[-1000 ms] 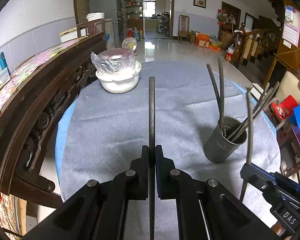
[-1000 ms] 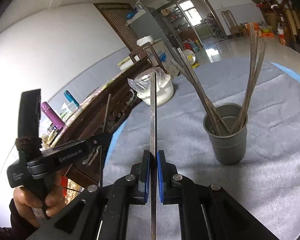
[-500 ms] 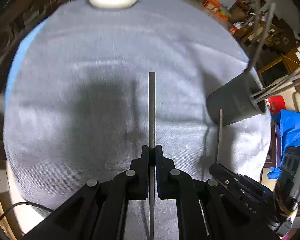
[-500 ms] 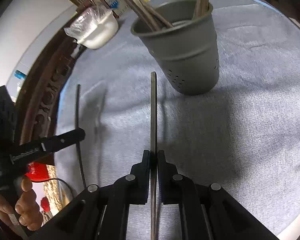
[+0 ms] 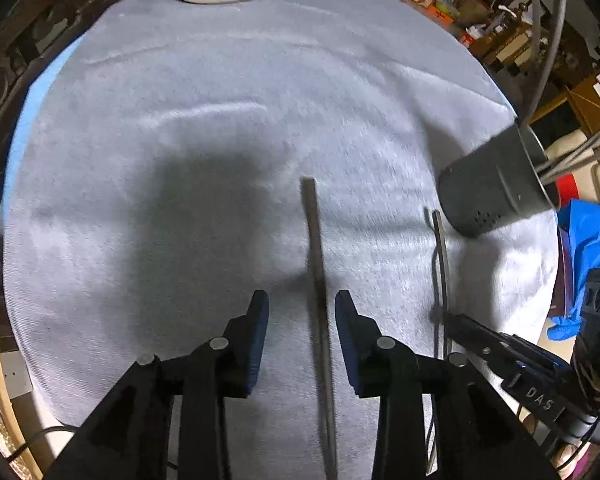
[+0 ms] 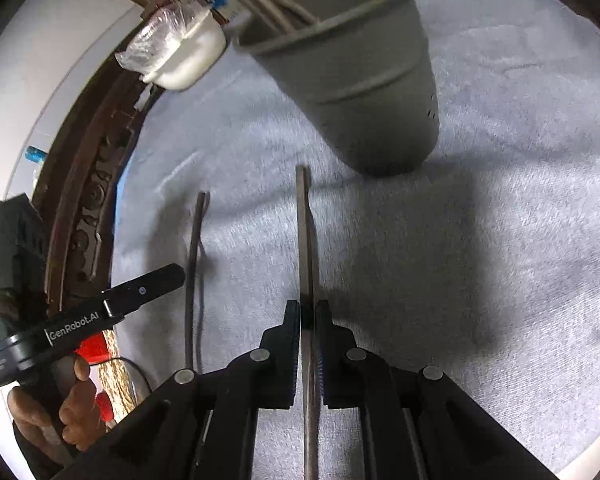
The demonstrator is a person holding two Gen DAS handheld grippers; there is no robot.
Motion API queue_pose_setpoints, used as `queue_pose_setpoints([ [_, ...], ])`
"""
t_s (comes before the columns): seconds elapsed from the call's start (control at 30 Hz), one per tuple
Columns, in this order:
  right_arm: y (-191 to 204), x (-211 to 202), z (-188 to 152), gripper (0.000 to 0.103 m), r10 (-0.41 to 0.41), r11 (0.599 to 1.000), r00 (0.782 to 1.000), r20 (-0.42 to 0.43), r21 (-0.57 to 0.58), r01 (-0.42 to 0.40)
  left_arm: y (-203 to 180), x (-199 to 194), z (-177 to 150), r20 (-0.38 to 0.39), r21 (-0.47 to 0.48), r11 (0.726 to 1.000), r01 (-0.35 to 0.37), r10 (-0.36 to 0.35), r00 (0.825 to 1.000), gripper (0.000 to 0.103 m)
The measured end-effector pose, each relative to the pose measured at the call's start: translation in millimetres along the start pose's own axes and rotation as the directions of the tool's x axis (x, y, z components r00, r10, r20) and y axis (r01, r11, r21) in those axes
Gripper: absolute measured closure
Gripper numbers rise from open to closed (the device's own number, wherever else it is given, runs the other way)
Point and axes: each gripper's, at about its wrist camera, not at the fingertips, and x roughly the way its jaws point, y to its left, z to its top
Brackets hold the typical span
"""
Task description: Organize utensils
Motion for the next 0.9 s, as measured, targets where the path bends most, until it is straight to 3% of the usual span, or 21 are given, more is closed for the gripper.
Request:
queue_pose_setpoints([
  [0.2, 12.1, -2.8, 12.0, 0.092, -0.050, 0.998, 0.998, 0.036, -0.033, 0.051, 1.2, -1.0, 5.5, 0.006, 0.002, 1.000, -0.007, 0.007, 1.000, 0.068],
  [0.53, 28.6, 13.3, 29.7, 0.092, -0.188, 0.980, 0.981, 0.052, -0.064, 0.191, -11.2, 23.8, 11.3, -0.052, -0.015, 1.000, -0.009, 0.008, 0.999, 0.068],
  [0.9, 26.2, 23.2, 40.0, 0.093, -0.224, 0.972, 0.972, 0.071, -0.061, 0.228, -3.0, 32.4, 27.8, -0.073, -0.057, 0.998, -0.001, -0.004, 0.997, 0.071],
])
